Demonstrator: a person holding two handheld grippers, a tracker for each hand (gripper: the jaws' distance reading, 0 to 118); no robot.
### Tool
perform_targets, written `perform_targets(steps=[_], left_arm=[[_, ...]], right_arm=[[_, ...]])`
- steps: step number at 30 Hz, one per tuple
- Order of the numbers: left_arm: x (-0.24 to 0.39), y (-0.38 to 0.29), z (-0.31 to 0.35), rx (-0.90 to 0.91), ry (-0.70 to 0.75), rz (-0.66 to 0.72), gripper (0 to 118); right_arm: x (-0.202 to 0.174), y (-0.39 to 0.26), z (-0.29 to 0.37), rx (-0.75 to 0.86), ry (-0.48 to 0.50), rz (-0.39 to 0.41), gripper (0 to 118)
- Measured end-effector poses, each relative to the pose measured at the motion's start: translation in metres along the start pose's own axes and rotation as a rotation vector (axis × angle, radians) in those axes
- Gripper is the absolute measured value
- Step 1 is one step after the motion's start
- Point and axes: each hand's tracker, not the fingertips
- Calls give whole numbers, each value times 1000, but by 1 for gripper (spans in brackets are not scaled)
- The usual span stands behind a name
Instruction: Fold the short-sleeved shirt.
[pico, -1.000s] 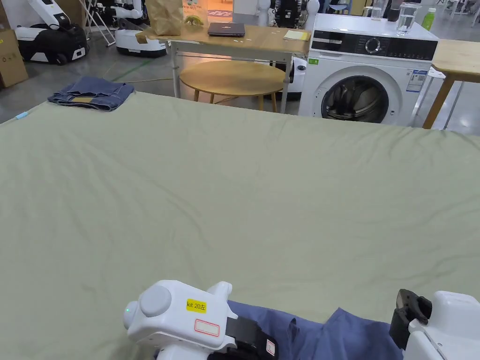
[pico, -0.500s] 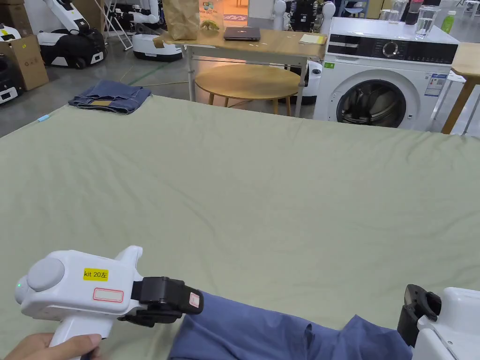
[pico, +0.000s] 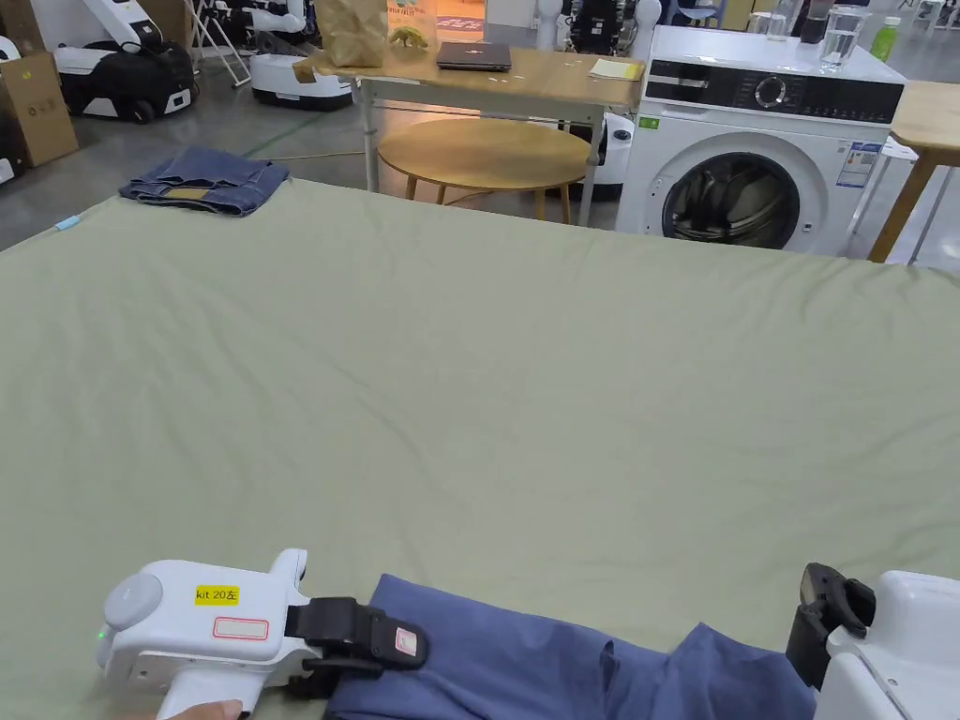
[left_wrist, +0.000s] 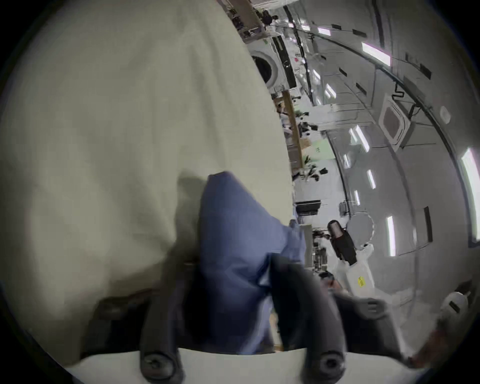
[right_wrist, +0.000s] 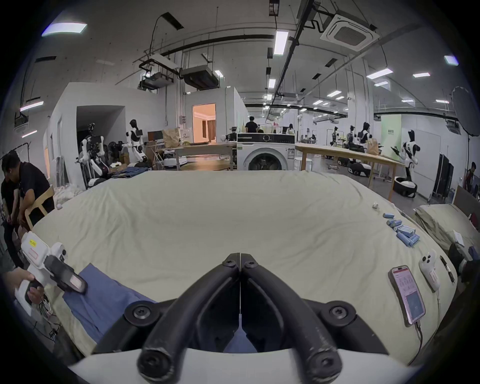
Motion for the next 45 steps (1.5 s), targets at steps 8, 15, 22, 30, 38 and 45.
perform_targets(steps=[8,15,22,30,38,45], left_arm=[[0,-1,23,12,2,-21,7],[56,-3,71,80,52,-170,6],[112,-10,134,204,224,-256,6],[166,-18,117,209,388,-319,6],[214,-28,63,123,397,-368,6],[240,-33,-11,-4,379,-406,6]], right_arm=[[1,-1,0,-10,-14,5,0],[-6,1,-3,-11,5,10,0],[-14,3,-7,-12,33,18,0],[-11,0,-7,-14,52,10,0],[2,-4,-2,-21,36,-5,0],[11,-9,1,-32,19,-16,0]])
